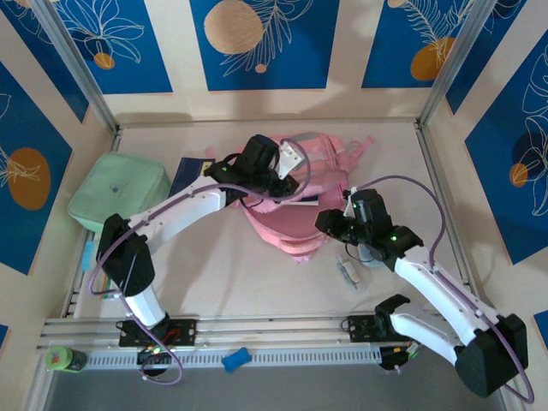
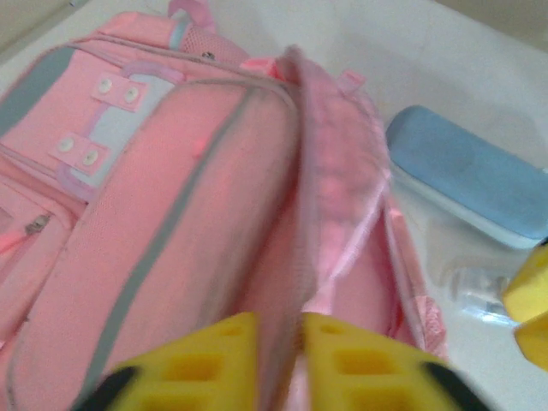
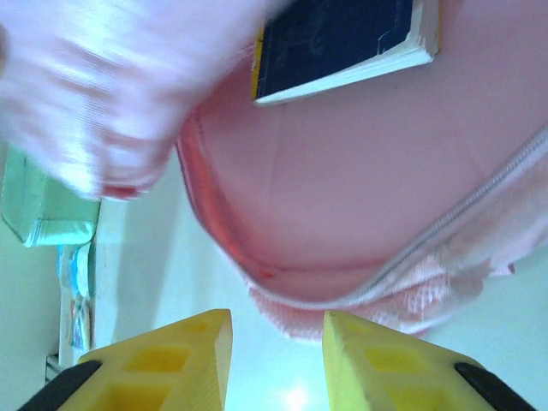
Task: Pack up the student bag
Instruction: Close the student bag at the top-center of the table, then move the book to the middle-left of the table.
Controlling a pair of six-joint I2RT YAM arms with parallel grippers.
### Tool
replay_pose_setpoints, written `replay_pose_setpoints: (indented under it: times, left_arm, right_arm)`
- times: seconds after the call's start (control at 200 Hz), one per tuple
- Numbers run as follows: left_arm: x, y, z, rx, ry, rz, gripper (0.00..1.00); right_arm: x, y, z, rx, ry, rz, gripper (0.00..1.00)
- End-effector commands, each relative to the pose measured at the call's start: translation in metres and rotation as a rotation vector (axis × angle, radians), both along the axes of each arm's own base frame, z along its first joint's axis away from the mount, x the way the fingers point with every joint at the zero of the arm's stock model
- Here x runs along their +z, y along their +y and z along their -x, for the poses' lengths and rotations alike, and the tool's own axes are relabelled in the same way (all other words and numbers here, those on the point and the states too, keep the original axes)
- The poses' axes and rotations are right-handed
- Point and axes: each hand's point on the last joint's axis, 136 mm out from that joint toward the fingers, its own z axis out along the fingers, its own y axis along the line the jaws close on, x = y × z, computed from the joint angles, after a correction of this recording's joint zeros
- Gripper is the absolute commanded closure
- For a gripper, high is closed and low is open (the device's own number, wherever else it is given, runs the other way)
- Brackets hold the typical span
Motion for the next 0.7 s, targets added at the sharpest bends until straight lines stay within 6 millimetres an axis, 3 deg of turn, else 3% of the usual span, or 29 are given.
replay_pose_setpoints:
  times: [0.0,0.16,0.345,0.695]
  left_arm:
    - [0.03,-0.005,0.019,-0.008,0.042,0.169,0.68]
    - [0.029,0.021,0.033,0.093,0.112,0.244,0.59]
    - [0.013,0.088,0.037,0.344,0.143,0.256,0.51]
    - [-0.06,0.215,0.04,0.786,0.265,0.131,0.42]
  right_arm:
    - [0.011,0.007,0.022,0.099,0.047,0.023,0.66]
    - [0.012,0.032,0.03,0.198,0.103,0.051,0.66]
    - [-0.001,0.064,0.023,0.282,0.149,0.122,0.65]
    - [-0.025,0.16,-0.006,0.411,0.147,0.151,0.59]
